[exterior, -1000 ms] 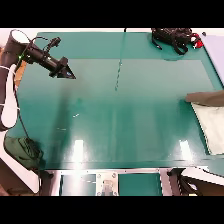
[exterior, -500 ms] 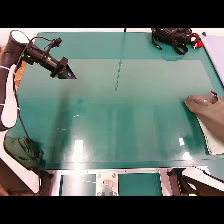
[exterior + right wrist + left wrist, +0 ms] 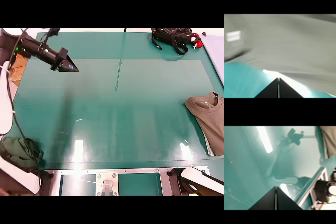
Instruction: Fold the shirts.
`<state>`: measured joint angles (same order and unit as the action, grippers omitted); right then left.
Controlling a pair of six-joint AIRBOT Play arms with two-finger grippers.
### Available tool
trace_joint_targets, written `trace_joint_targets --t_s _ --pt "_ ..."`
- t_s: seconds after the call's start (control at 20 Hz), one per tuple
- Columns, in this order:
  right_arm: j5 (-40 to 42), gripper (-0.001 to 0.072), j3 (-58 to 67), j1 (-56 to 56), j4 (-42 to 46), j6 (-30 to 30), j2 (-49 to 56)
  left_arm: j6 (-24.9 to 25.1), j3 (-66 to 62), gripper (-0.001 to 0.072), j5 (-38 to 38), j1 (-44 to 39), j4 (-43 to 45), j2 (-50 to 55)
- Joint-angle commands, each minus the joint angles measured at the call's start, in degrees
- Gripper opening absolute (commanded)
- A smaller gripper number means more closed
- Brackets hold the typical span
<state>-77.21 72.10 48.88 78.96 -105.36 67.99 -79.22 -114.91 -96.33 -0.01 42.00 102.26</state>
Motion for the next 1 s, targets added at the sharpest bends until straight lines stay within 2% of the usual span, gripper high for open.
trace_joint_targets --t_s 0.0,0.1,0.2,0.4,0.6,0.7,0.95 --pt "0.6 0.0023 1.4 -10.2 -7.0 4.4 -0.2 -2.4 0.1 0.0026 1.1 -4.8 11.8 -6.2" --pt "1.2 0.0023 -3.5 -16.9 -7.0 7.3 -2.2 -4.0 1.7 0.0025 0.2 -9.1 15.9 -9.7" --pt "3.7 0.0023 -12.0 -22.4 -7.0 9.7 -6.6 -5.1 8.7 0.0026 2.1 -13.6 18.1 -15.0" --pt "8.7 0.0023 -29.7 -29.7 -7.0 11.5 -16.3 -10.3 34.2 0.0025 14.1 -23.3 20.9 -28.6" --pt "12.5 0.0023 -36.3 -34.0 -7.0 11.6 -20.2 -17.9 53.4 0.0026 24.0 -29.4 21.3 -37.7" --pt "12.7 0.0023 -36.3 -34.5 -7.0 11.5 -20.2 -19.5 56.7 0.0027 24.1 -29.8 22.0 -38.6" --pt "12.7 0.0024 -36.3 -34.5 -7.0 11.5 -20.2 -19.2 57.6 0.0027 24.0 -29.8 22.5 -38.5"
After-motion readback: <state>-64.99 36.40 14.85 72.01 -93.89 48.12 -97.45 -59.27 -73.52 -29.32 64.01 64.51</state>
